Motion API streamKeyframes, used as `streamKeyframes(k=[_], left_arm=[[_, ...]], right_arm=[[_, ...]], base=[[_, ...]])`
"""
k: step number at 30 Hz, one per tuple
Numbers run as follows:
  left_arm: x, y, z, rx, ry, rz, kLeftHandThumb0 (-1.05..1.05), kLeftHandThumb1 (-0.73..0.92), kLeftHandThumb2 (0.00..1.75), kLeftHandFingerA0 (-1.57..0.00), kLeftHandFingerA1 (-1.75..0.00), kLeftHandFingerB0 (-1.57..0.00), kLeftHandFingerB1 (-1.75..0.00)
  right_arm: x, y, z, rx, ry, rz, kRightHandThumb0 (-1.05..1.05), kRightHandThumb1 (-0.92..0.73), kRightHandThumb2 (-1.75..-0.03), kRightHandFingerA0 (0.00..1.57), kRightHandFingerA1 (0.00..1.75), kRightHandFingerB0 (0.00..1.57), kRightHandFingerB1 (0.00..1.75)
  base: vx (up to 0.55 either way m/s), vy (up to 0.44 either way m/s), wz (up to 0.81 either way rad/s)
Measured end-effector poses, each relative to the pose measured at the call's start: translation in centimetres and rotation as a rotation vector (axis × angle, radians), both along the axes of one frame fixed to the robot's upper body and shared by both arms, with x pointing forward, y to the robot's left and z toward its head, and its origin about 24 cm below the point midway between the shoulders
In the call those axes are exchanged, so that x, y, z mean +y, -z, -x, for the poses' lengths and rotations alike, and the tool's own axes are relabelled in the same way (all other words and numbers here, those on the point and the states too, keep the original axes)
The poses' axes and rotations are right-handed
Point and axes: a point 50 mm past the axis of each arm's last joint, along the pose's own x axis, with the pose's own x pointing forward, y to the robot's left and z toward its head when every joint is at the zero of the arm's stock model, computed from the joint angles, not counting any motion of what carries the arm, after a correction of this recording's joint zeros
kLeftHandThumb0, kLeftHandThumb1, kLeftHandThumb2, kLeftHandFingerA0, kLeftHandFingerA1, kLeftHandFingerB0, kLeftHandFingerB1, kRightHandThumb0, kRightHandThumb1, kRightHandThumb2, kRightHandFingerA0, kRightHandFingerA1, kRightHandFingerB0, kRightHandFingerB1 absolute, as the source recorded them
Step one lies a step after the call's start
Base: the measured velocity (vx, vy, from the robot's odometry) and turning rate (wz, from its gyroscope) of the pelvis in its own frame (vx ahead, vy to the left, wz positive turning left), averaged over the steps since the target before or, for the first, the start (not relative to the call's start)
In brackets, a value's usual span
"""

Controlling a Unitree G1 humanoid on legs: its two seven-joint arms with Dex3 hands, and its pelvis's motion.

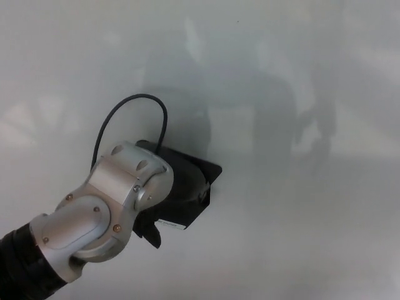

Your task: A magnetic marker holder is on the left hand side of the white board, the robot put the index and middle finger into the opening of the container and pull off the magnetic holder and hand it to a human on the left hand side.

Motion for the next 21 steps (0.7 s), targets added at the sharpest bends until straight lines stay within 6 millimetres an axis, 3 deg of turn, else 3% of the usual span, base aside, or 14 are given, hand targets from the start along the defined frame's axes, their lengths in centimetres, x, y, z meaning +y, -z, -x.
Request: streamKeyframes(k=[1, 2, 5, 7, 8, 9, 10, 13, 14, 21], left_arm=[[0.1, 0.1, 0.0, -0.019, 0.003, 0.018, -0.35, 0.57, 0.57, -0.68, -0.62, -0.70, -0.50], [0.2, 0.2, 0.0, -0.033, 0.003, 0.032, -0.29, 0.60, 0.57, -0.63, -1.01, -0.52, -0.45], [0.8, 0.9, -0.1, -0.064, -0.018, 0.074, -0.29, 0.60, 0.57, -0.63, -1.01, -0.52, -0.45], [1.3, 1.4, -0.2, -0.075, -0.040, 0.099, -0.21, 0.56, 0.57, -0.63, -0.99, -0.43, -0.36], [1.5, 1.6, -0.4, -0.071, -0.057, 0.112, -0.21, 0.55, 0.56, -0.60, -1.14, -0.39, -0.36], [1.5, 1.6, -0.4, -0.071, -0.057, 0.112, -0.21, 0.55, 0.56, -0.60, -1.14, -0.39, -0.36], [1.5, 1.7, -0.7, -0.059, -0.077, 0.132, -0.23, 0.57, 0.58, -0.59, -1.27, -0.34, -0.37], [1.8, 1.7, -1.1, -0.044, -0.106, 0.157, -0.23, 0.57, 0.58, -0.59, -1.27, -0.34, -0.37], [1.8, 1.7, -1.1, -0.042, -0.109, 0.160, -0.26, 0.55, 0.56, -0.68, -0.83, -0.48, -0.37], [2.0, 1.9, -1.1, -0.058, -0.110, 0.187, -0.23, 0.54, 0.56, -0.67, -0.78, -0.54, -0.42]], right_arm=[[0.0, 0.0, -0.1, -0.001, 0.000, 0.000, -0.63, -0.79, -0.64, 0.61, 0.41, 0.22, 0.29], [0.0, 0.0, -0.1, -0.002, 0.000, 0.000, -0.62, -0.80, -0.64, 0.61, 0.40, 0.22, 0.29], [0.0, 0.0, -0.3, -0.008, -0.003, 0.001, -0.62, -0.80, -0.64, 0.61, 0.40, 0.22, 0.29], [0.0, -0.1, -0.4, -0.011, -0.003, 0.004, -0.61, -0.81, -0.64, 0.60, 0.41, 0.22, 0.29], [0.1, -0.1, -0.5, -0.013, -0.004, 0.005, -0.61, -0.77, -0.65, 0.59, 0.41, 0.21, 0.29], [0.1, -0.1, -0.5, -0.013, -0.004, 0.005, -0.61, -0.77, -0.65, 0.59, 0.41, 0.21, 0.29], [0.1, -0.1, -0.6, -0.016, -0.006, 0.006, -0.60, -0.78, -0.66, 0.59, 0.41, 0.21, 0.28], [0.1, -0.1, -0.9, -0.024, -0.011, 0.009, -0.60, -0.78, -0.66, 0.59, 0.41, 0.21, 0.28], [0.1, -0.2, -0.9, -0.025, -0.012, 0.010, -0.61, -0.80, -0.64, 0.60, 0.42, 0.23, 0.29], [0.1, -0.2, -1.4, -0.039, -0.012, 0.011, -0.61, -0.80, -0.64, 0.60, 0.42, 0.25, 0.30]], base=[[0.00, 0.000, 0.00], [0.00, 0.000, 0.00], [0.00, 0.000, 0.00], [0.00, 0.000, 0.00], [0.00, 0.000, 0.00], [0.00, 0.000, 0.00], [0.00, 0.000, 0.00], [0.00, 0.000, 0.00], [0.00, 0.000, 0.00], [0.00, 0.000, 0.00]])
